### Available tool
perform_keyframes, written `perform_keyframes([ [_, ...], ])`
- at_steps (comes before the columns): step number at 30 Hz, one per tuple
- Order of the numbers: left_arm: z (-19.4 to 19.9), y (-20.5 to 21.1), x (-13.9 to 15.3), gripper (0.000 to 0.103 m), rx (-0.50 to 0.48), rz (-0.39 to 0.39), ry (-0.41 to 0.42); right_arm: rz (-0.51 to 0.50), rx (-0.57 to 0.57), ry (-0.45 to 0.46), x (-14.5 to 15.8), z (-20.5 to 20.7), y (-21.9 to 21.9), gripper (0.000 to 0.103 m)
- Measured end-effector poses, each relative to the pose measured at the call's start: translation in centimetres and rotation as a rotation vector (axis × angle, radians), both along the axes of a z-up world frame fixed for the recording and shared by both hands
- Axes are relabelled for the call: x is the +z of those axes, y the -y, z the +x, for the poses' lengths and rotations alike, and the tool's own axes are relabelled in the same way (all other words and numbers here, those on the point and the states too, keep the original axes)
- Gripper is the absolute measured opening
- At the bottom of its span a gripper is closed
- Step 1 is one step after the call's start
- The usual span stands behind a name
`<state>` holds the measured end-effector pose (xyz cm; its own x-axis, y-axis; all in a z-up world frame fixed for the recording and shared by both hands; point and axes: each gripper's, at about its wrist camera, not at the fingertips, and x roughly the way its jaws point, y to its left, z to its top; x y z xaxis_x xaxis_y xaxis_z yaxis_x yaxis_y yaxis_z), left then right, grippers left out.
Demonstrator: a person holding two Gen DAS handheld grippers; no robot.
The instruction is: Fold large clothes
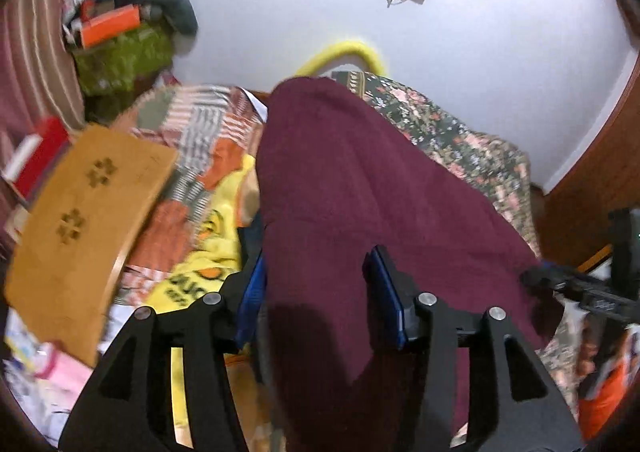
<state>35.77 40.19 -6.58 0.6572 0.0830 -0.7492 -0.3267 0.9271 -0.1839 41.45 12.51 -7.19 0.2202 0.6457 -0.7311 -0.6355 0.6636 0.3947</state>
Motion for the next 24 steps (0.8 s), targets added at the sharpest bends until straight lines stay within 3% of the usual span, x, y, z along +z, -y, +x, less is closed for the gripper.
perform_keyframes([
  [5, -3.8, 3.1, 3.6, 0.051, 0.010, 0.079, 0.057, 0.023, 0.029, 0.178, 5.8, -5.2, 2.1, 0.055],
  [12, -12.7, 11.1, 11.3, 0.051, -0.018, 0.264, 0.275, 0.152, 0.043, 0.422, 13.8, -14.3, 6.1, 0.055],
  [15, -16.6, 14.3, 13.9, 0.051, -0.036, 0.304, 0.369, 0.217, 0.032, 0.525, 16.5, -18.9, 8.2, 0.055],
  [18, -21.4, 17.9, 16.0, 0.051, -0.064, 0.341, 0.477, 0.278, 0.010, 0.594, 17.7, -22.6, 9.8, 0.055],
  [24, -29.3, 23.4, 17.6, 0.051, -0.021, 0.446, 0.635, 0.378, -0.019, 0.728, 18.8, -30.7, 13.0, 0.055],
])
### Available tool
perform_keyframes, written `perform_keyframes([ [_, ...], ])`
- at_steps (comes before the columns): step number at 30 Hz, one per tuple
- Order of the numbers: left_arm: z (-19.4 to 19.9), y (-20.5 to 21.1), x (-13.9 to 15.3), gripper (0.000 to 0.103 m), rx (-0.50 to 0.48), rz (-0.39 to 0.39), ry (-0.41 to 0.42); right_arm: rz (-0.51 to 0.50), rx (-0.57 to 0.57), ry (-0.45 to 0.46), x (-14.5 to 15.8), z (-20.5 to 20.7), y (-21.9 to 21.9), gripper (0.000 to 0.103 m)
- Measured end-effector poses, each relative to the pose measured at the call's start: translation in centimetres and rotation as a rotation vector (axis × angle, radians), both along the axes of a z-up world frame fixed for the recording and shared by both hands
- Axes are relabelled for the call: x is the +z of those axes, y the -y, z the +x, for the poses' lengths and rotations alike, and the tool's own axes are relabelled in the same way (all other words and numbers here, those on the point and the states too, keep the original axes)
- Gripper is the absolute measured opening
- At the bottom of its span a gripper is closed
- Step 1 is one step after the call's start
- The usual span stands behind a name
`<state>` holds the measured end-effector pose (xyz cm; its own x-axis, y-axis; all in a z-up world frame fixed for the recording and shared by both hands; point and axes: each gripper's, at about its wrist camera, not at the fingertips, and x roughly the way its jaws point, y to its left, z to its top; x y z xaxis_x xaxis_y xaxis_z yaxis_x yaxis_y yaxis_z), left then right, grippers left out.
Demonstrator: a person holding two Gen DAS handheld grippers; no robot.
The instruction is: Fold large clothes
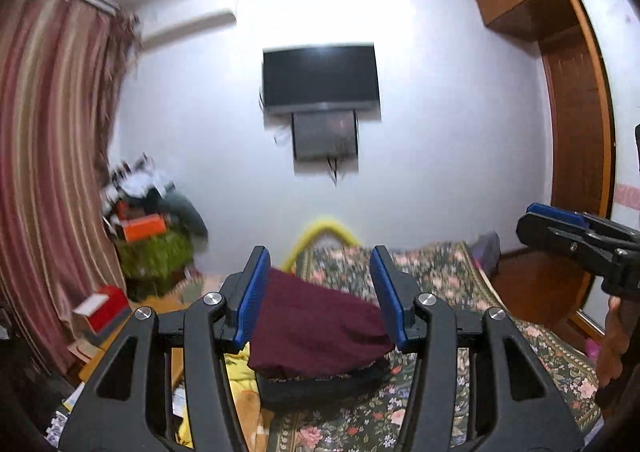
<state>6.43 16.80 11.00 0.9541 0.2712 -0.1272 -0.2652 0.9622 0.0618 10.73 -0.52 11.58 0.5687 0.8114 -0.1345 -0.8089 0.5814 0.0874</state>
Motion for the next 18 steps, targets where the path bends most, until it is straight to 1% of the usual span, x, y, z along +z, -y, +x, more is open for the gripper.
perform_keyframes([
  [3, -2.8, 1.8, -0.2, 0.053, 0.013, 0.007, 0.054, 0.016, 0.003, 0.019, -0.3, -2.5, 0.6, 0.056],
  [5, -4.0, 2.6, -0.5, 0.061, 0.032, 0.008, 0.078, 0.018, -0.028, 0.034, -0.7, -2.8, 0.7, 0.056],
  [6, -4.5, 2.9, -0.8, 0.063, 0.038, 0.003, 0.088, 0.014, -0.048, 0.044, -0.7, -3.2, 0.6, 0.057],
  [7, -5.0, 3.2, -0.9, 0.067, 0.040, 0.001, 0.092, 0.014, -0.063, 0.048, -0.8, -3.3, 0.6, 0.061],
  [8, -5.4, 3.5, -1.1, 0.073, 0.045, -0.005, 0.094, 0.015, -0.073, 0.047, -0.9, -3.4, 0.7, 0.068],
  [9, -5.6, 3.7, -1.4, 0.078, 0.055, -0.011, 0.096, 0.014, -0.080, 0.046, -1.1, -3.5, 0.7, 0.071],
  [10, -5.9, 3.7, -1.5, 0.087, 0.063, -0.015, 0.099, 0.018, -0.087, 0.041, -1.2, -3.6, 0.8, 0.074],
  [11, -6.1, 3.8, -1.7, 0.093, 0.073, -0.018, 0.102, 0.019, -0.097, 0.034, -1.2, -3.6, 0.8, 0.077],
  [12, -6.4, 3.9, -1.9, 0.095, 0.089, -0.018, 0.104, 0.019, -0.103, 0.026, -1.3, -3.4, 0.7, 0.078],
  [13, -6.6, 4.2, -2.0, 0.097, 0.101, -0.017, 0.104, 0.021, -0.108, 0.020, -1.3, -3.7, 1.1, 0.081],
  [14, -6.7, 4.3, -2.1, 0.098, 0.110, -0.017, 0.103, 0.022, -0.118, 0.015, -1.4, -3.7, 1.1, 0.086],
  [15, -6.8, 4.3, -2.2, 0.099, 0.117, -0.020, 0.101, 0.023, -0.129, 0.015, -1.5, -3.8, 1.5, 0.089],
  [17, -7.2, 4.4, -2.5, 0.100, 0.132, -0.022, 0.098, 0.021, -0.155, 0.021, -1.4, -3.8, 1.6, 0.099],
  [18, -7.3, 4.2, -2.5, 0.101, 0.138, -0.025, 0.096, 0.022, -0.163, 0.023, -1.5, -3.8, 1.8, 0.102],
])
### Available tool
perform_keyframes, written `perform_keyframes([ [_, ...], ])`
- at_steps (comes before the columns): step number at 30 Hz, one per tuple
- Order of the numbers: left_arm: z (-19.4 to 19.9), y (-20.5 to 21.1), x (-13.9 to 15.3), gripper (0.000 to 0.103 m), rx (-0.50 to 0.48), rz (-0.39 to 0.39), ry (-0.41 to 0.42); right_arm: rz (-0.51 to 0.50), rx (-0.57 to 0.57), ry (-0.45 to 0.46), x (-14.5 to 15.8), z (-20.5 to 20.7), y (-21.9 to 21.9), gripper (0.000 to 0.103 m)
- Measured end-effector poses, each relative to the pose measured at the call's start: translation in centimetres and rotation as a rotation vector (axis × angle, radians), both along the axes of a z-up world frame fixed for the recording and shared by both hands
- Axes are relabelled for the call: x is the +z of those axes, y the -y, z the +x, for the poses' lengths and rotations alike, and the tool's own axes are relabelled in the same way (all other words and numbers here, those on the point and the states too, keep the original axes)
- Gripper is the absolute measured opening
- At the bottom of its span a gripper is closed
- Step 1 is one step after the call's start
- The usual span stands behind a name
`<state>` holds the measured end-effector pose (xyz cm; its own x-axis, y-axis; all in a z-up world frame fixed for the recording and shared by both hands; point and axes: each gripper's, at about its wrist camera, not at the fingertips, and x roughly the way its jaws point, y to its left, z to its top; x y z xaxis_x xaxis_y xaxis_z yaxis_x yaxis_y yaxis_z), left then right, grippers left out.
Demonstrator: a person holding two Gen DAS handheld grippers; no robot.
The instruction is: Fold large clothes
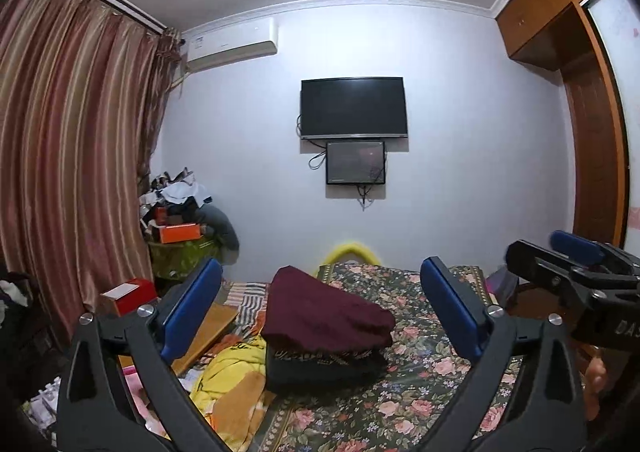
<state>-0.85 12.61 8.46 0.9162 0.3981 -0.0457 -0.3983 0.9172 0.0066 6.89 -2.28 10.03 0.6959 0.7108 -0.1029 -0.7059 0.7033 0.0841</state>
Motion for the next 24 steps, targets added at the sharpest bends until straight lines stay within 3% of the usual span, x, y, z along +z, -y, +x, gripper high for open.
perform_keyframes([
  [24, 0.1, 0.2, -1.6, 0.102, 0.012, -0.031, -0.036, -0.045, -0.024, -0.055, -1.5, -0.2, 0.9, 0.103],
])
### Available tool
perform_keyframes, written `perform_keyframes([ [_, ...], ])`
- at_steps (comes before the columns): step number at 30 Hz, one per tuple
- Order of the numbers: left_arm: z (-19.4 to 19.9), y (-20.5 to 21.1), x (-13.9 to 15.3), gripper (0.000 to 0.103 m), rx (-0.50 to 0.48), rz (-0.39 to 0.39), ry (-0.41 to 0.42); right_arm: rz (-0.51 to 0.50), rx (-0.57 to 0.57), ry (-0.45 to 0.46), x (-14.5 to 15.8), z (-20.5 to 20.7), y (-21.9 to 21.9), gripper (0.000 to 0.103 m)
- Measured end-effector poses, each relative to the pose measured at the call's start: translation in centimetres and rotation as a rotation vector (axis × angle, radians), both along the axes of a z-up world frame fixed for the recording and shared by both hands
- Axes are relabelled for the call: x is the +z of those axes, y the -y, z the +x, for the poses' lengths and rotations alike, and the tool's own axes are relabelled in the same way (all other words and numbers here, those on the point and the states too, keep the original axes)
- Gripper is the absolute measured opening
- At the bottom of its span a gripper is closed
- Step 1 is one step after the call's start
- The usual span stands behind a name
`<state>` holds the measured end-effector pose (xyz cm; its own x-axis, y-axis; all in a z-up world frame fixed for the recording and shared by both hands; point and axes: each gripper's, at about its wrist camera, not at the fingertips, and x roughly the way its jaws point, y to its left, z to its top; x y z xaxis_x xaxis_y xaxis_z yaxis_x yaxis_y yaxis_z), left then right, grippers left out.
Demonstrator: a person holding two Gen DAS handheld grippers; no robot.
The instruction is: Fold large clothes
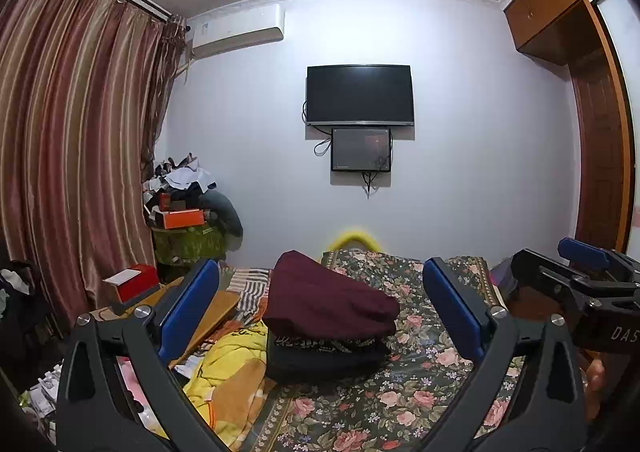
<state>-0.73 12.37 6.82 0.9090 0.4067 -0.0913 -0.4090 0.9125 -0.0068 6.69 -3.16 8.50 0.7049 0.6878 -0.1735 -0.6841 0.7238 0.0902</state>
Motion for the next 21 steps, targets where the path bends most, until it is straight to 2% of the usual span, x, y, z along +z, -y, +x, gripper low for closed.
perform_keyframes([
  [21, 0.46, -0.45, -0.69, 0.102, -0.007, -0.019, -0.022, -0.023, 0.004, -0.004, -0.02, -0.17, -0.20, 0.103],
])
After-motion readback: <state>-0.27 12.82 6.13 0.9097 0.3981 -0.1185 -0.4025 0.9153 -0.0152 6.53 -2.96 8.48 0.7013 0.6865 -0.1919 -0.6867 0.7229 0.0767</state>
